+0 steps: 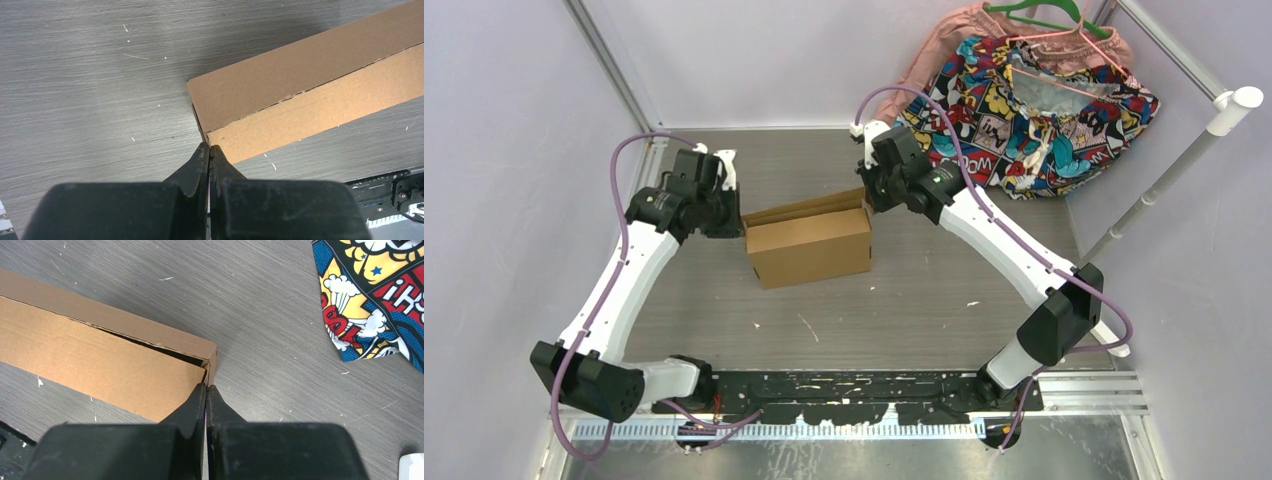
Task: Fold the paper box
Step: Close the paper box at the center of the board.
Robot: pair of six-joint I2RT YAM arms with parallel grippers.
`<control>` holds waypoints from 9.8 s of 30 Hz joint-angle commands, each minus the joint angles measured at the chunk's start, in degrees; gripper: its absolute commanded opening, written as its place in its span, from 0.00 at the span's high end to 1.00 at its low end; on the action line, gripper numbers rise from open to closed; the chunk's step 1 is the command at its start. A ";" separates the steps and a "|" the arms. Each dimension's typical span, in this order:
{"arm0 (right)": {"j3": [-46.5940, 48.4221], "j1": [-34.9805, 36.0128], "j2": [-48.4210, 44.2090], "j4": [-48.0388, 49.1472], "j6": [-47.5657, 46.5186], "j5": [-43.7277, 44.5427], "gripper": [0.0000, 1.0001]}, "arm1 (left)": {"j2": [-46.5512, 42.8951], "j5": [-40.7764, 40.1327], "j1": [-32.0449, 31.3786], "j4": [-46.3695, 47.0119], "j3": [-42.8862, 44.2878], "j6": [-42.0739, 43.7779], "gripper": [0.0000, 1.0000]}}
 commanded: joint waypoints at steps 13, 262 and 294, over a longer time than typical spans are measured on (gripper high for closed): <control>8.19 -0.12 2.21 -5.68 5.90 -1.86 0.99 | 0.81 -0.87 -2.12 0.45 2.45 -0.23 1.00; 26.13 -5.18 12.97 -34.22 7.90 -19.43 0.99 | 6.54 -20.17 -32.15 8.00 2.87 -12.22 0.97; 26.78 -5.33 12.97 -34.77 7.63 -19.53 0.99 | 8.44 -28.25 -34.42 13.61 -0.46 -10.86 0.91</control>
